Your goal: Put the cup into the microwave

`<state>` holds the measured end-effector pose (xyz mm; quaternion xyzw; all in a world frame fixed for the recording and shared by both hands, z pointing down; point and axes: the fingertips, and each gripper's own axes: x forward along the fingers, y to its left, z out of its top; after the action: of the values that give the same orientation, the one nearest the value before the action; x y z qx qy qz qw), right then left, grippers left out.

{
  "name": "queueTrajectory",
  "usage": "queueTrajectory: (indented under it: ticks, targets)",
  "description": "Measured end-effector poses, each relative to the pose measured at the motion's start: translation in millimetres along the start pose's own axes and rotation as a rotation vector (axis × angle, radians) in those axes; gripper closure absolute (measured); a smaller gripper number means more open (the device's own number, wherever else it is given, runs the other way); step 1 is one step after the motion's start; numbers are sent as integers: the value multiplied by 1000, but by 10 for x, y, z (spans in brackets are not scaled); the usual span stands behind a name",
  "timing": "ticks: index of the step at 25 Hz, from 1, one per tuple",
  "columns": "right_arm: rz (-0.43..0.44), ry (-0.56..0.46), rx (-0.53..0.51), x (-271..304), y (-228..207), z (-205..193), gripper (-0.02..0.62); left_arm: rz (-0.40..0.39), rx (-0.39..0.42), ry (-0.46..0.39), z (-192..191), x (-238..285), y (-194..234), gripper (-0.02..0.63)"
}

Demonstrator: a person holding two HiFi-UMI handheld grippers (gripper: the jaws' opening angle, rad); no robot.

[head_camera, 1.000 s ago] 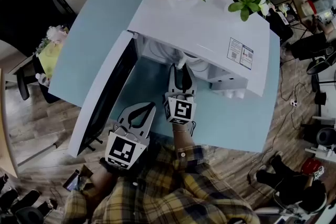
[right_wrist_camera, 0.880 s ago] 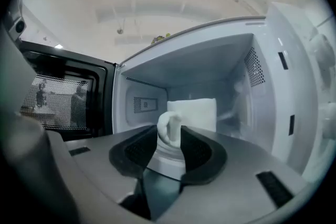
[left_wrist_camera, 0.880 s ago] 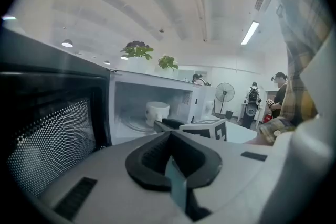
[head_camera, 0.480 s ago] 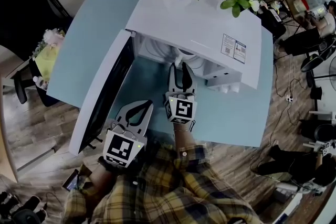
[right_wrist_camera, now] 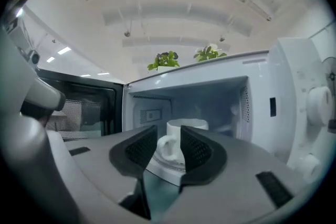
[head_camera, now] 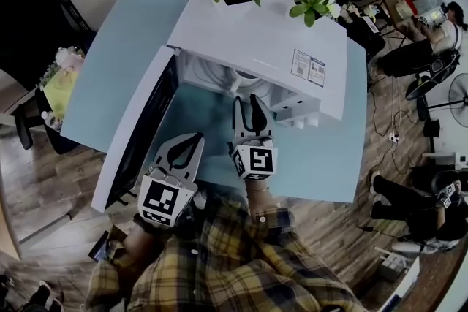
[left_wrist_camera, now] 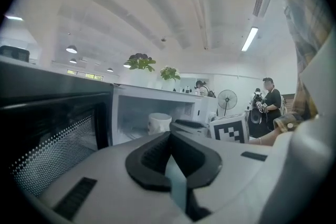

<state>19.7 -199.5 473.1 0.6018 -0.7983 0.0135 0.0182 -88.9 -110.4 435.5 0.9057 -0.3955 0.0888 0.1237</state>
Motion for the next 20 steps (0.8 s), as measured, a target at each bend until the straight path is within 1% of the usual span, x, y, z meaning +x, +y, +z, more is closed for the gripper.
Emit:
queueTrajectory:
  ticks: [3, 6, 11, 17, 20]
  targets:
    - [61, 5, 26, -117, -29, 115, 476, 22, -2, -16, 76, 32, -24, 614]
    - [132, 23, 53, -251, -22, 194, 476, 62, -14, -28, 126, 31, -42, 612]
    - [242, 41, 53, -464, -29, 440, 476, 95, -26, -47, 229, 32, -154, 614]
    - [338, 31, 56, -700, -88, 805, 476, 104, -21, -82, 400, 53, -332, 614]
    - [381, 51, 50, -818, -117, 899, 476, 103, -13, -102, 515, 64, -418, 614]
